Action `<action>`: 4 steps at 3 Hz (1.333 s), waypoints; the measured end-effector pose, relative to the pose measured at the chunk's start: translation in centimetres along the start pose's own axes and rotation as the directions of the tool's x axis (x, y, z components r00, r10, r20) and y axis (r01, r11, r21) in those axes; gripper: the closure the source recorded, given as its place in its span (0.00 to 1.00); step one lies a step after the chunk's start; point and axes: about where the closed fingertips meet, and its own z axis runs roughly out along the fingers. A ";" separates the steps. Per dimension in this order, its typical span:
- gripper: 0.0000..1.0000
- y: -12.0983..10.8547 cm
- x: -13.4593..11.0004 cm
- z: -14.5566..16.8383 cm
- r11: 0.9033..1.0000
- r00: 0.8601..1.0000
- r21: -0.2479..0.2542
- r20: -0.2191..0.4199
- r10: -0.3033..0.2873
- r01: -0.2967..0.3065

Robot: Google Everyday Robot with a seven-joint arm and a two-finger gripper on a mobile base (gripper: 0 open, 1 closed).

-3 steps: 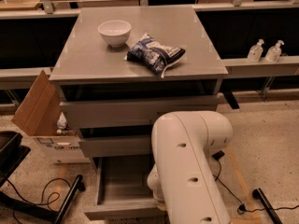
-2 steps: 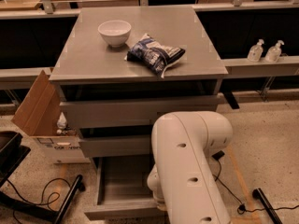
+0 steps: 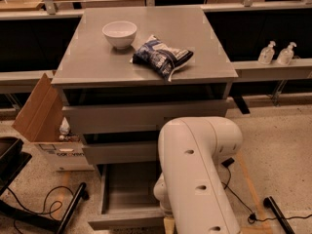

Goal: Open bottom drawer

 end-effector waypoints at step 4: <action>0.84 1.0 8.3 -12.8 0.952 0.976 0.280 -0.139 0.170 -0.126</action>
Offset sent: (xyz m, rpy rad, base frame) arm 0.0026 -0.0544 0.1492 -0.2847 -0.1900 -0.1276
